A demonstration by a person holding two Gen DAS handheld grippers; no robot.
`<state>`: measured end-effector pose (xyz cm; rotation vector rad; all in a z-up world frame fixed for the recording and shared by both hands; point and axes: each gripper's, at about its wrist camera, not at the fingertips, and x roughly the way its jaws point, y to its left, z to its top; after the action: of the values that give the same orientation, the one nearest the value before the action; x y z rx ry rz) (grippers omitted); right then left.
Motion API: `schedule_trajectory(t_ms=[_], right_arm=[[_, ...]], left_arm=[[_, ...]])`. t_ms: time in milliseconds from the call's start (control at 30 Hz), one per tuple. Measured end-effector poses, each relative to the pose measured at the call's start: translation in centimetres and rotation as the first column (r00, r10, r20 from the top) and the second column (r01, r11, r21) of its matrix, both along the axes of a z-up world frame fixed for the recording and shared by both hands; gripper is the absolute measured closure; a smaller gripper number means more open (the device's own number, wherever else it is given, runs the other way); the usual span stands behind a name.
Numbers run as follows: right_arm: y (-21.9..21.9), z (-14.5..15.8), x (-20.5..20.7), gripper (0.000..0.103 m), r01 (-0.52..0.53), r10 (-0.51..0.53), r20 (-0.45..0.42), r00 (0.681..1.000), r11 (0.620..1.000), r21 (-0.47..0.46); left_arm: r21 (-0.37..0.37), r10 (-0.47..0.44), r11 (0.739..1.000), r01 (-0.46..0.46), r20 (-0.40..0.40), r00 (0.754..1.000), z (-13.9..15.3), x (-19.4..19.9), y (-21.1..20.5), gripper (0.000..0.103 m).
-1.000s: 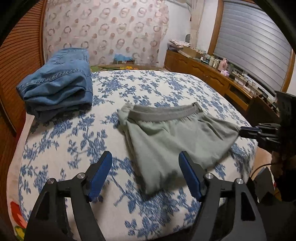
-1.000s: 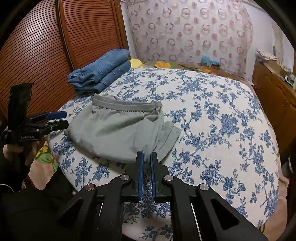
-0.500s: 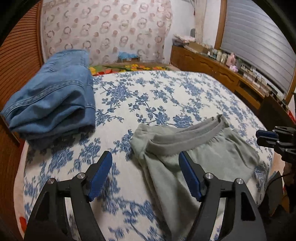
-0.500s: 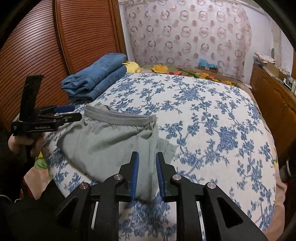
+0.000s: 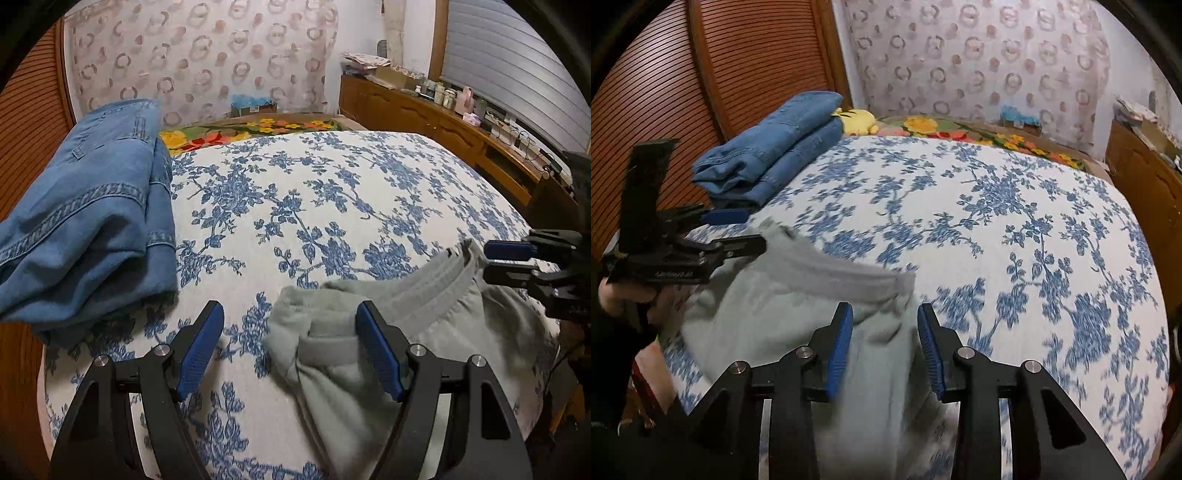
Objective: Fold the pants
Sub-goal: 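Move both open tools back over the folded pants, then position both open tools at the waistband edge of the folded pants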
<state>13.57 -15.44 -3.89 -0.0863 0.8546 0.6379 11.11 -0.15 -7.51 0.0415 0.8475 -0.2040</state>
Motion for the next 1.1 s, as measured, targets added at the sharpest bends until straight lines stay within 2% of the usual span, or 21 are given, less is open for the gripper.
schedule_trajectory(t_ms=[200, 333, 533, 667, 1100], right_arm=[[0.6, -1.1, 1.8, 0.065, -0.003, 0.004, -0.042, 0.999, 1.000, 0.012], [1.0, -1.2, 2.1, 0.086, -0.016, 0.017, -0.040, 0.999, 1.000, 0.022], [0.1, -1.0, 1.8, 0.096, 0.006, -0.006, 0.006, 1.000, 0.999, 0.037], [-0.6, -1.0, 1.6, 0.097, 0.082, -0.083, 0.024, 0.996, 0.996, 0.022], [-1.1, -0.4, 1.0, 0.096, 0.078, -0.078, 0.005, 0.997, 0.996, 0.032]], left_arm=[[-0.012, 0.009, 1.000, -0.009, 0.003, 1.000, 0.0, -0.1, 0.2, 0.028], [-0.019, 0.017, 1.000, -0.017, 0.017, 1.000, 0.6, -0.5, 0.3, 0.028], [-0.040, 0.013, 0.999, -0.011, 0.052, 0.999, 1.8, -1.8, 0.3, 0.028], [-0.045, 0.003, 0.999, 0.000, 0.056, 0.998, 1.9, -2.5, 0.0, 0.028], [-0.051, -0.004, 0.999, 0.007, 0.048, 0.999, 1.5, -3.3, -0.6, 0.028]])
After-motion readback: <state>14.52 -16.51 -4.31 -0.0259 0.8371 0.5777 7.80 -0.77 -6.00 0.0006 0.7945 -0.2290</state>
